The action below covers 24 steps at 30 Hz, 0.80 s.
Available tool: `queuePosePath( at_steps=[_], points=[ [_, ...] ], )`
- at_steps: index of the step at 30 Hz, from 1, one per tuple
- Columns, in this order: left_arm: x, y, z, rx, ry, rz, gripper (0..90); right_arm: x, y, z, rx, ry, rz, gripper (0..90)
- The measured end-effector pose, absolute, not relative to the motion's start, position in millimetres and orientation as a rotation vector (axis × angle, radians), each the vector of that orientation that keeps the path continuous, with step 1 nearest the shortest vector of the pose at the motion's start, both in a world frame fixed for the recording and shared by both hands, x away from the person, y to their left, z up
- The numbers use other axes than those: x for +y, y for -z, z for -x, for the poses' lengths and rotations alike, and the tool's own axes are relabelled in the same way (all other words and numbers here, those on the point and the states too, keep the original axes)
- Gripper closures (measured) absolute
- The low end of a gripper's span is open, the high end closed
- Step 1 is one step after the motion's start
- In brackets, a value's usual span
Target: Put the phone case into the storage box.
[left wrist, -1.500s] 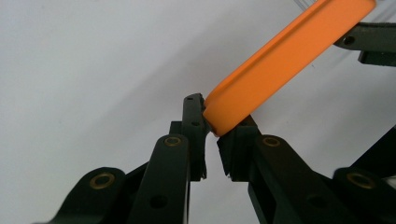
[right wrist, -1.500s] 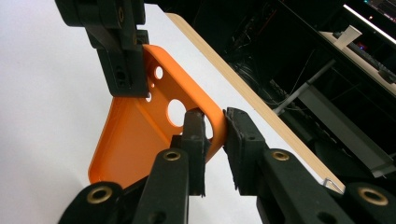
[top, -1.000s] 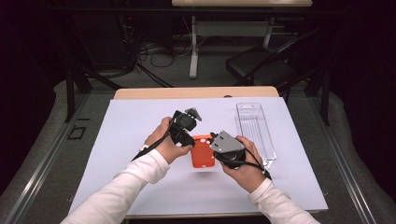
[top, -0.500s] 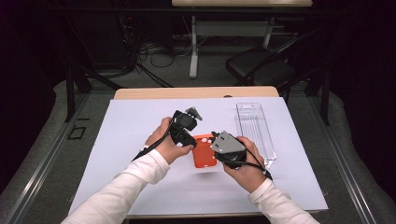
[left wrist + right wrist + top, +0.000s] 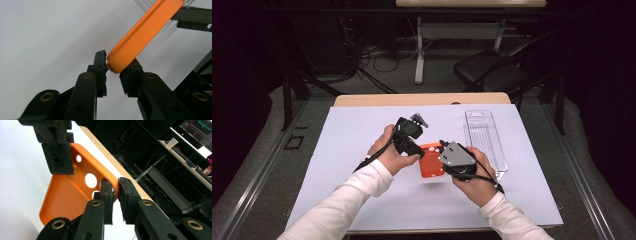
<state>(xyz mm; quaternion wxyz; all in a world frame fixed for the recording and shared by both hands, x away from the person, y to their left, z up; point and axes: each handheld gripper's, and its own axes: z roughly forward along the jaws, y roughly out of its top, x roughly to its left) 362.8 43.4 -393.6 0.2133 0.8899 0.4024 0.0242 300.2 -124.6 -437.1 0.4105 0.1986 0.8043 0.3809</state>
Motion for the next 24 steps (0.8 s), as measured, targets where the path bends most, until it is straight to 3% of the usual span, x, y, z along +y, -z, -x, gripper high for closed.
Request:
queuePosePath(
  at_steps=[14,24],
  points=[
    [50.9,393.2,-362.7,1.054,-0.07,-2.441,63.6,-129.5,435.4,-302.5,2.01,-0.967,-0.51,81.8],
    [61.3,396.4,-361.6,0.995,-0.041,-2.396,61.0,-135.9,433.4,-304.7,2.0,-0.976,-0.519,81.8]
  ],
)
